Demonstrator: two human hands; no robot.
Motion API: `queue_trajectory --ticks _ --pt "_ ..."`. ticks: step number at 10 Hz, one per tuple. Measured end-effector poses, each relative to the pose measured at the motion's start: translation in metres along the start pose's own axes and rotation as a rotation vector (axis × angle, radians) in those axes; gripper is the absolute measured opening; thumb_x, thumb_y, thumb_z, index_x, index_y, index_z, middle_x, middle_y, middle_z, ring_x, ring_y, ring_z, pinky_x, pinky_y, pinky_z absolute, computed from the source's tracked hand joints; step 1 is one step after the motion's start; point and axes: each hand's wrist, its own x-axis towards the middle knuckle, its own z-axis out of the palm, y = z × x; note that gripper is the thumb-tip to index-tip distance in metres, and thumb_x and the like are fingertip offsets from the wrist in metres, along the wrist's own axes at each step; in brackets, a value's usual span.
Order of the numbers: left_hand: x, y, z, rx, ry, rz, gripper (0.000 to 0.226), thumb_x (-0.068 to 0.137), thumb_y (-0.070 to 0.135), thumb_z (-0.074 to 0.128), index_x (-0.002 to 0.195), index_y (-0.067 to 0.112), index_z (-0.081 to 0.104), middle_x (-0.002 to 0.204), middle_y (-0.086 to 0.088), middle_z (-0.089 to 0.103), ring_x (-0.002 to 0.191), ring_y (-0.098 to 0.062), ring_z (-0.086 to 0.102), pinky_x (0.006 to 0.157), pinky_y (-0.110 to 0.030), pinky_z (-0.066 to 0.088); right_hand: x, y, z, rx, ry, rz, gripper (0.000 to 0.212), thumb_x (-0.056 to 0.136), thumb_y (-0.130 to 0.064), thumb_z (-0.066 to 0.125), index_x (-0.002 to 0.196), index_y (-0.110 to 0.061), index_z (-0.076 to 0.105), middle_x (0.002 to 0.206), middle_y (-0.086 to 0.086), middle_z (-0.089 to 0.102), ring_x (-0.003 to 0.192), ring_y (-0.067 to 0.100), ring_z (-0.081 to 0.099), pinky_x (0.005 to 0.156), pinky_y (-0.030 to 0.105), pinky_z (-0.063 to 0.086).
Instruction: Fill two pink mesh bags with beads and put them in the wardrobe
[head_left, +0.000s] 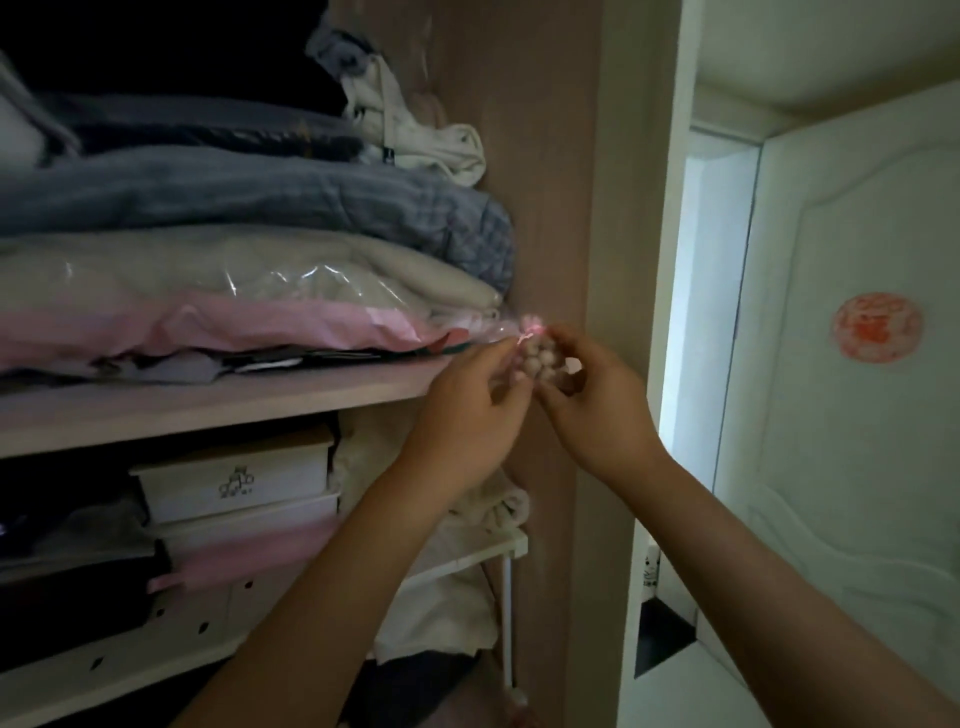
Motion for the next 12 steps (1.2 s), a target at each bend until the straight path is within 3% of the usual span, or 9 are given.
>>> queue_trajectory --ticks 1,2,3,4,5,6,7,10,12 --pt "0.012 0.003 -0.002 0.182 0.0 0.102 0.046 0.093 0.021 0.057 0.139 0.02 0.052 0.137 0.003 0.053 0.125 -0.01 0.048 0.106 -0.019 0.034 0.022 -0.002 0.001 -0.073 0.014 0.012 0.045 0.092 -0.026 0.068 0.136 -0.024 0.057 0.122 -0.01 0.066 0.103 0.004 0.061 0.085 0.002 0.041" --pt "0.024 -0.001 -0.001 0.293 -0.068 0.119 0.049 0.092 0.02 0.056 0.141 0.017 0.049 0.138 0.0 0.052 0.126 -0.014 0.046 0.109 -0.022 0.032 0.042 0.0 0.003 -0.187 -0.044 0.044 0.038 0.093 -0.033 0.061 0.13 -0.025 0.059 0.118 -0.002 0.07 0.1 0.016 0.066 0.087 0.028 0.055" --pt "0.04 -0.008 0.005 0.432 -0.163 0.169 0.051 0.091 0.019 0.049 0.141 0.016 0.047 0.14 -0.002 0.051 0.128 -0.019 0.047 0.108 -0.038 0.039 0.06 0.002 0.006 -0.291 -0.17 0.114 0.028 0.094 -0.027 0.057 0.119 -0.015 0.064 0.111 0.008 0.071 0.097 0.028 0.068 0.078 0.033 0.052" --pt "0.054 -0.014 0.009 0.565 -0.245 0.151 0.046 0.088 0.015 0.045 0.133 0.015 0.052 0.14 -0.003 0.049 0.129 -0.025 0.044 0.11 -0.039 0.035 0.07 0.0 0.01 -0.363 -0.301 0.187 0.022 0.097 -0.02 0.055 0.107 -0.004 0.065 0.109 0.016 0.071 0.099 0.034 0.066 0.073 0.025 0.038" --pt "0.061 -0.019 0.008 0.553 -0.279 0.107 0.043 0.09 0.019 0.044 0.132 0.019 0.051 0.143 -0.001 0.046 0.132 -0.023 0.041 0.11 -0.038 0.035 0.067 -0.004 0.007 -0.398 -0.286 0.161 0.022 0.099 -0.024 0.055 0.104 -0.005 0.064 0.108 0.015 0.069 0.098 0.034 0.066 0.071 0.028 0.04" --pt "0.063 -0.025 0.004 0.527 -0.304 0.107 0.046 0.091 0.028 0.045 0.137 0.023 0.047 0.147 0.002 0.042 0.134 -0.021 0.04 0.108 -0.04 0.038 0.055 -0.005 0.001 -0.512 -0.133 0.033 0.034 0.098 -0.032 0.05 0.116 -0.008 0.067 0.117 0.013 0.064 0.098 0.034 0.064 0.076 0.036 0.052" --pt "0.065 -0.028 0.001 0.53 -0.327 0.118 0.049 0.093 0.028 0.046 0.142 0.024 0.042 0.151 0.003 0.038 0.137 -0.019 0.038 0.112 -0.037 0.034 0.043 -0.005 0.0 -0.478 -0.148 -0.144 0.061 0.085 -0.044 0.031 0.115 -0.01 0.072 0.114 0.015 0.067 0.096 0.034 0.063 0.081 0.039 0.053" --pt "0.085 -0.028 0.008 0.604 -0.498 0.053 0.049 0.097 0.035 0.04 0.145 0.023 0.038 0.156 0.0 0.031 0.143 -0.022 0.029 0.115 -0.033 0.017 0.05 -0.002 0.006 -0.923 -0.345 -0.112 0.06 0.094 -0.04 0.036 0.149 -0.018 0.043 0.144 0.007 0.054 0.124 0.032 0.048 0.105 0.037 0.034" --pt "0.083 -0.016 0.002 0.524 -0.497 0.066 0.051 0.097 0.033 0.045 0.147 0.023 0.036 0.155 0.0 0.033 0.139 -0.021 0.034 0.106 -0.027 0.024 0.059 -0.003 0.009 -0.903 -0.367 -0.09 0.058 0.096 -0.037 0.048 0.15 -0.018 0.04 0.146 0.007 0.051 0.13 0.031 0.046 0.108 0.036 0.033"
